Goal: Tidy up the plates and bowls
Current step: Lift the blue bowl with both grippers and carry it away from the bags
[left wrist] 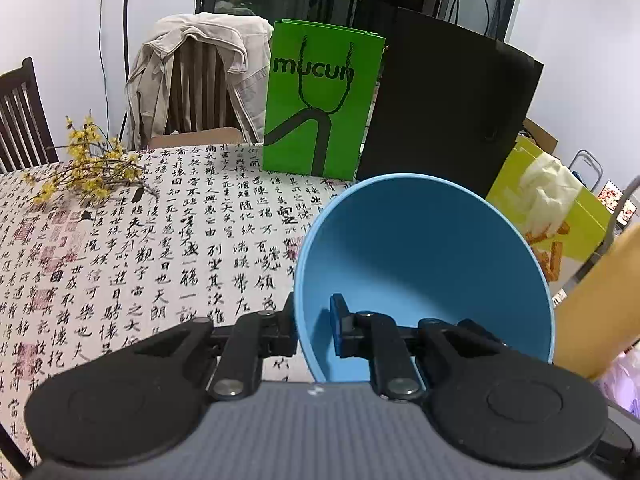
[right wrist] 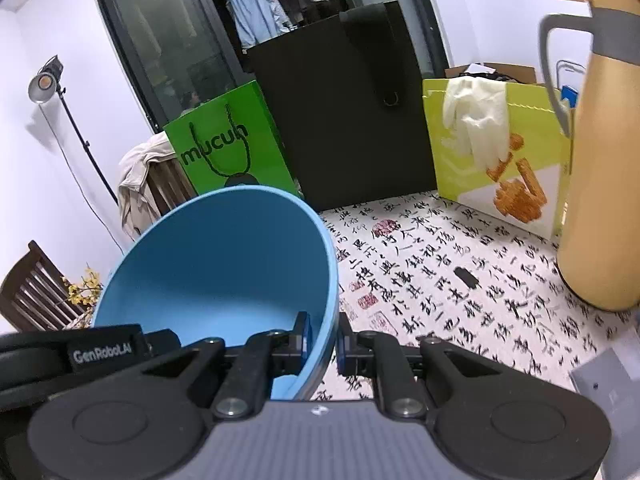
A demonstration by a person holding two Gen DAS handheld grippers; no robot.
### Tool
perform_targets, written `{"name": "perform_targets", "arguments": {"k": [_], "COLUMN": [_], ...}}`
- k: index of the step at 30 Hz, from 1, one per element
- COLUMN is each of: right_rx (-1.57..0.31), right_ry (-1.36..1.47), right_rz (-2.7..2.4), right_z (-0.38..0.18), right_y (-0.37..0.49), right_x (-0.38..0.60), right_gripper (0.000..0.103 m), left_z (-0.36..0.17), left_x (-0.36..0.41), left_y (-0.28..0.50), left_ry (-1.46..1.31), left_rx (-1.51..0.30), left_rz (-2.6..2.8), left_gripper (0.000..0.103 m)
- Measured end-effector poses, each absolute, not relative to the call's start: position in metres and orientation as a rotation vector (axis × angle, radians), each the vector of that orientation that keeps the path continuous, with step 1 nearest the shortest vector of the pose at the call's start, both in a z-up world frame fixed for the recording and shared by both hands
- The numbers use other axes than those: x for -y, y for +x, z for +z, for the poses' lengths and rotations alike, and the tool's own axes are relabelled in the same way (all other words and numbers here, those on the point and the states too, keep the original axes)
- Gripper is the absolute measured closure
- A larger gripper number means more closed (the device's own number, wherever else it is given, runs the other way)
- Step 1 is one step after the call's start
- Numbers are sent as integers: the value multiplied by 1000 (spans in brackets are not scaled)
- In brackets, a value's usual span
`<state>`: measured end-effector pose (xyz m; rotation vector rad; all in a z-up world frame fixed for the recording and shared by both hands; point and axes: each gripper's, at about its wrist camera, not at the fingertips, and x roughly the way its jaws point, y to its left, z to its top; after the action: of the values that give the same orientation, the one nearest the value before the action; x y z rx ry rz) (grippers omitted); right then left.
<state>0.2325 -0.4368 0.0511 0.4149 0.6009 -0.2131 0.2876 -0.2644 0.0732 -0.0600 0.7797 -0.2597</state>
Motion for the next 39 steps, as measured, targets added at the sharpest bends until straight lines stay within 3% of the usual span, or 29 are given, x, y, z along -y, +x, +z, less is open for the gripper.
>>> {"name": "perform_targets", "arguments": {"k": [39], "right_rx": [-547], "right_ry": [363], "right_rz": [-157], "right_z": [43], "right_y": [117], "right_x": [353], "right_gripper": [90], "left_z": [70], "left_x": [174], "left_y": [171], "left_ry": [-117], "left_rx": [-720], "left_rz": [-251], "left_gripper": [87]}}
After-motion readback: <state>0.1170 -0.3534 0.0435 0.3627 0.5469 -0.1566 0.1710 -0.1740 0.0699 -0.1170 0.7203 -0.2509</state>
